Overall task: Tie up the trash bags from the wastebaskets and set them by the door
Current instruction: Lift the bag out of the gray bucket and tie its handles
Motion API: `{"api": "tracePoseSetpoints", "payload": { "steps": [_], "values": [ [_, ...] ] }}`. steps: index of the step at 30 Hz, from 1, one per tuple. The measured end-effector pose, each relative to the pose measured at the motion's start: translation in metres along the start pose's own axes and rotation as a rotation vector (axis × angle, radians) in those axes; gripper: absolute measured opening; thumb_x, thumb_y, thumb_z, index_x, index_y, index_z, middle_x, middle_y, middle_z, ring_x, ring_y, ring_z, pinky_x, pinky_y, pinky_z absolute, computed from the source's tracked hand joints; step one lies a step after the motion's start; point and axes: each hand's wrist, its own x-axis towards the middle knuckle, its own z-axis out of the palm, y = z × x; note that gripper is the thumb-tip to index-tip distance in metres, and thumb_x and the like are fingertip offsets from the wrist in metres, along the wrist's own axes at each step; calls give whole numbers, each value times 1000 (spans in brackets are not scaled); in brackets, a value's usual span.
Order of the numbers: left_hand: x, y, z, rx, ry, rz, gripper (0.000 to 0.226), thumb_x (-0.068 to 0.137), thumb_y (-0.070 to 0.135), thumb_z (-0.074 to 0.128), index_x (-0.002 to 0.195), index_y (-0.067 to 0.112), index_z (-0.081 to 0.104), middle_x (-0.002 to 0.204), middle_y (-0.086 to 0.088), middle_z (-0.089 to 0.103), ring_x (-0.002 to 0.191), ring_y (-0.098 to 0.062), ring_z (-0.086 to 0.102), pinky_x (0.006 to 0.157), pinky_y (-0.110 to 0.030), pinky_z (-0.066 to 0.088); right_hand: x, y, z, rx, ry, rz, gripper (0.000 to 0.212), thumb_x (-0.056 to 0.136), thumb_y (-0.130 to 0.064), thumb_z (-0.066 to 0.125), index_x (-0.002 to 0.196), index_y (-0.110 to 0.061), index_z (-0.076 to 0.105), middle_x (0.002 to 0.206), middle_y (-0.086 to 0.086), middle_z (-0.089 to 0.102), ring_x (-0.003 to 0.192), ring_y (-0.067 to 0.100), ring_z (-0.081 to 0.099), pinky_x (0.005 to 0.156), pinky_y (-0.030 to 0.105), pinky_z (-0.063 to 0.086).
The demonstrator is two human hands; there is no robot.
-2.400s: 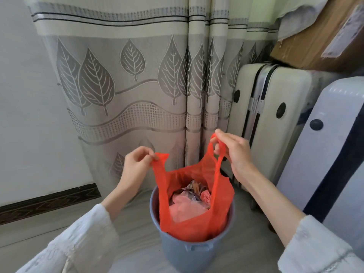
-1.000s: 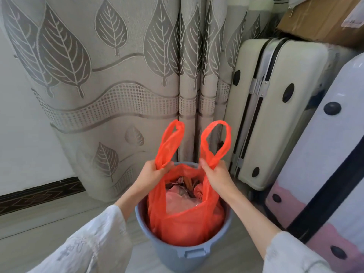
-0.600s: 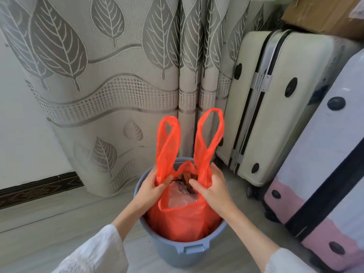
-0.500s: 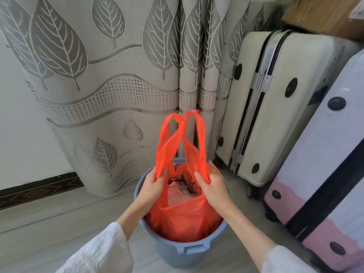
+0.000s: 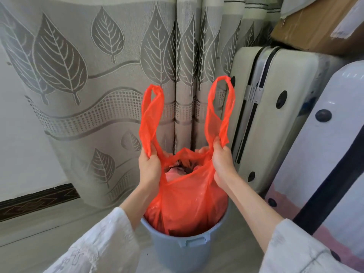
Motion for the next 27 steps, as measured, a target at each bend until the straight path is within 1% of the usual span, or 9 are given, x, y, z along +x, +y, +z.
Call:
{"api": "tracePoseSetpoints", "payload": {
  "steps": [3, 6, 8, 11, 13, 15, 17, 23, 27],
  "values": [
    [5, 24, 2, -20, 3, 26, 26, 97, 28, 35, 76, 22, 50, 77, -10, 59, 63, -12, 62, 63, -25, 53, -1, -25, 8, 62, -15, -42, 39, 98, -37, 32, 87, -6, 54, 55, 3, 65, 80, 36, 65, 89, 53, 46],
    [19, 63, 3, -68, 3, 67, 25, 96, 32, 36, 80, 22, 52, 90, -14, 61, 85, -24, 60, 88, -45, 50, -1, -60, 25, 150, -48, -99, 44, 98, -37, 30, 95, 0, 55, 54, 4, 66, 59, 23, 64, 70, 33, 53],
    [26, 91, 0, -73, -6, 97, 23, 95, 34, 36, 84, 24, 53, 103, -21, 64, 99, -33, 62, 95, -51, 46, -7, -81, 42, 156, -104, -126, 43, 98, -36, 30, 92, -2, 55, 47, 1, 65, 50, 16, 63, 57, 23, 51],
    [32, 124, -21, -67, 67, 154, 24, 95, 33, 36, 83, 24, 54, 108, -24, 61, 109, -40, 57, 96, -58, 44, -26, -99, 71, 215, -217, -131, 36, 99, -33, 31, 76, -12, 49, 38, -3, 59, 46, 13, 62, 55, 24, 51],
    [35, 141, -46, -77, 136, 187, 25, 97, 28, 34, 80, 23, 51, 93, -19, 63, 98, -33, 62, 92, -57, 47, -38, -105, 93, 326, -300, -104, 38, 99, -33, 31, 69, -12, 43, 35, -5, 50, 39, 13, 56, 53, 25, 50],
    [37, 155, -75, -131, 159, 236, 25, 98, 26, 31, 79, 21, 45, 61, -5, 65, 68, -22, 68, 72, -42, 58, -50, -107, 116, 405, -374, -63, 40, 99, -35, 31, 65, -15, 38, 33, -7, 40, 32, 11, 46, 54, 28, 47],
    [35, 167, -102, -184, 189, 268, 25, 99, 28, 30, 79, 18, 41, 41, 4, 57, 48, -14, 64, 51, -27, 56, -64, -103, 141, 425, -447, -12, 41, 98, -38, 30, 63, -16, 34, 32, -9, 33, 28, 8, 37, 52, 26, 45],
    [19, 156, -171, -119, 312, 205, 26, 98, 23, 30, 75, 18, 39, 43, -1, 38, 41, -18, 44, 52, -30, 47, -109, -40, 202, 310, -553, 126, 40, 99, -36, 31, 64, -16, 33, 35, -11, 32, 29, 6, 33, 46, 24, 37],
    [2, 102, -225, -13, 368, 34, 25, 95, 17, 27, 73, 17, 38, 30, 9, 27, 26, -7, 27, 38, -14, 32, -135, 31, 207, 204, -581, 222, 30, 99, -29, 35, 71, -17, 40, 49, -4, 35, 29, 2, 35, 43, 20, 33]
  ]
}}
